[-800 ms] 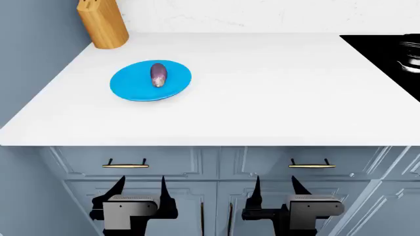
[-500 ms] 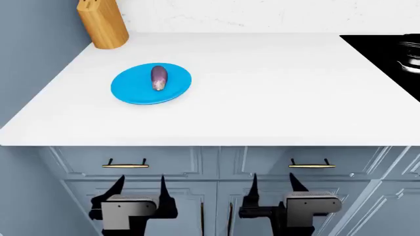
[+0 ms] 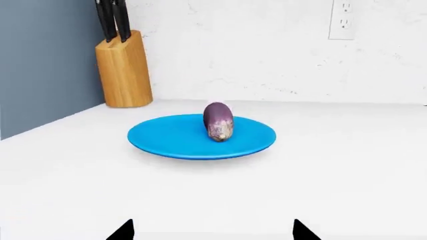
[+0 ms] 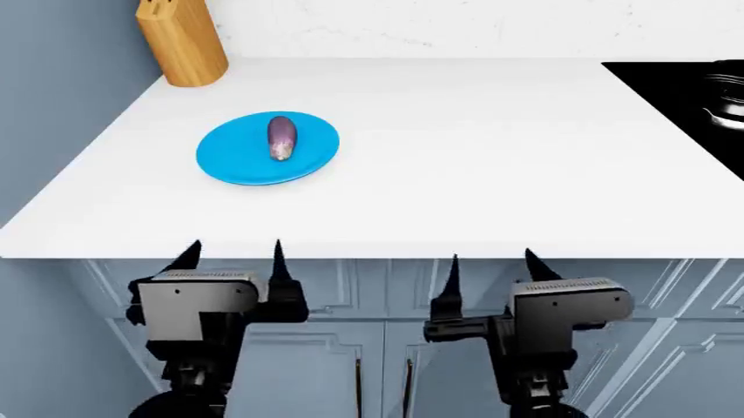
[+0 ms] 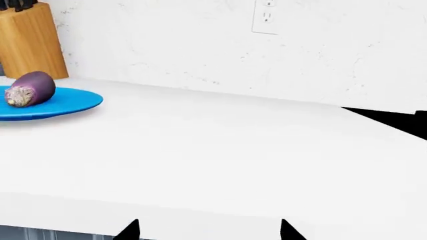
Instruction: Place the eggplant on the top rack of the oven.
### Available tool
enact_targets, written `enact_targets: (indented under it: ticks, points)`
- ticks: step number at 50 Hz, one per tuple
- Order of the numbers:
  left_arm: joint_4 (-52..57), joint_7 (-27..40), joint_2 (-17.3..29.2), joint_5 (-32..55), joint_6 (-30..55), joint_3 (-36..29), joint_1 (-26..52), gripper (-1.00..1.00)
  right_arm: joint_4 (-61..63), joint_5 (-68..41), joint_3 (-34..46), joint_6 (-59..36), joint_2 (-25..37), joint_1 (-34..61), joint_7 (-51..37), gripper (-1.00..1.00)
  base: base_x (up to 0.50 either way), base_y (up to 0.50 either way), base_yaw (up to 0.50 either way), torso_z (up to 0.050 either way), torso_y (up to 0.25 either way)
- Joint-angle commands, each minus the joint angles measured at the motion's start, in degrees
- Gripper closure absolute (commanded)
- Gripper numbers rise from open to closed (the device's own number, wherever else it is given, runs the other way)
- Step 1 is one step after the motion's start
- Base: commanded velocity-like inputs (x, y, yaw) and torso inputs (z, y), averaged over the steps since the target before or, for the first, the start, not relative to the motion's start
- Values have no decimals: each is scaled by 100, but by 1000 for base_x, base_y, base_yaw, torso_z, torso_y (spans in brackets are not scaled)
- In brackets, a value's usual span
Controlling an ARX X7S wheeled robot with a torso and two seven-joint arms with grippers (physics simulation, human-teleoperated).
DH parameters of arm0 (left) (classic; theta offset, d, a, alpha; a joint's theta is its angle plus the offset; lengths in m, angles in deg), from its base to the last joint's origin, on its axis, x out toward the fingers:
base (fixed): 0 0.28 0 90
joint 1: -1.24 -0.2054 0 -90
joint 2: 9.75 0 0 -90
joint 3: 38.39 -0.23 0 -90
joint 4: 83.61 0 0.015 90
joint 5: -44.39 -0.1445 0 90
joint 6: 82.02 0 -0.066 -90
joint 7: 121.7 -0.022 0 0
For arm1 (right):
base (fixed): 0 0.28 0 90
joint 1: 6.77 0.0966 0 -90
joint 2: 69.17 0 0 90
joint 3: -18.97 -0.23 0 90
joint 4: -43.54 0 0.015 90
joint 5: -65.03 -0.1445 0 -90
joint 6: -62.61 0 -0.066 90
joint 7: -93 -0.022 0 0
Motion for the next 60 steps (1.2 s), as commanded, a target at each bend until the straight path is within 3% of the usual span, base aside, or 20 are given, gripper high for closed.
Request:
enact_targets:
  ticks: [1,7,9,10,20,35,60]
  points:
    - [1051,183,63,367,1886,10,1062,-100,1102,108,270,-1902,86,980,-29,-100,0,0,0,0,0]
    - [1322,267,85,586,2985,52,1816,-100,1331,168,375,-3003,47,1750,-46,-100,0,0,0,0,0]
    - [1313,191,-80,895,3502,377,2106,-100,1371,229,459,-3608,15,2087,-93,-100,0,0,0,0,0]
    - [1400,290,114,726,3541,101,2230,-100,1406,132,411,-3676,-20,2246,12,-100,0,0,0,0,0]
    - [958,330,33,998,4831,300,3589,-100,676,56,290,-4580,-165,3448,18,-100,0,0,0,0,0]
    - [-286,369,16,994,5147,46,4864,-100,-543,-5,286,-5265,-135,4793,2,-100,0,0,0,0,0]
    - [-2049,369,-93,1020,4760,-265,5757,-100,-2103,-92,426,-5286,-111,5965,-46,-100,0,0,0,0,0]
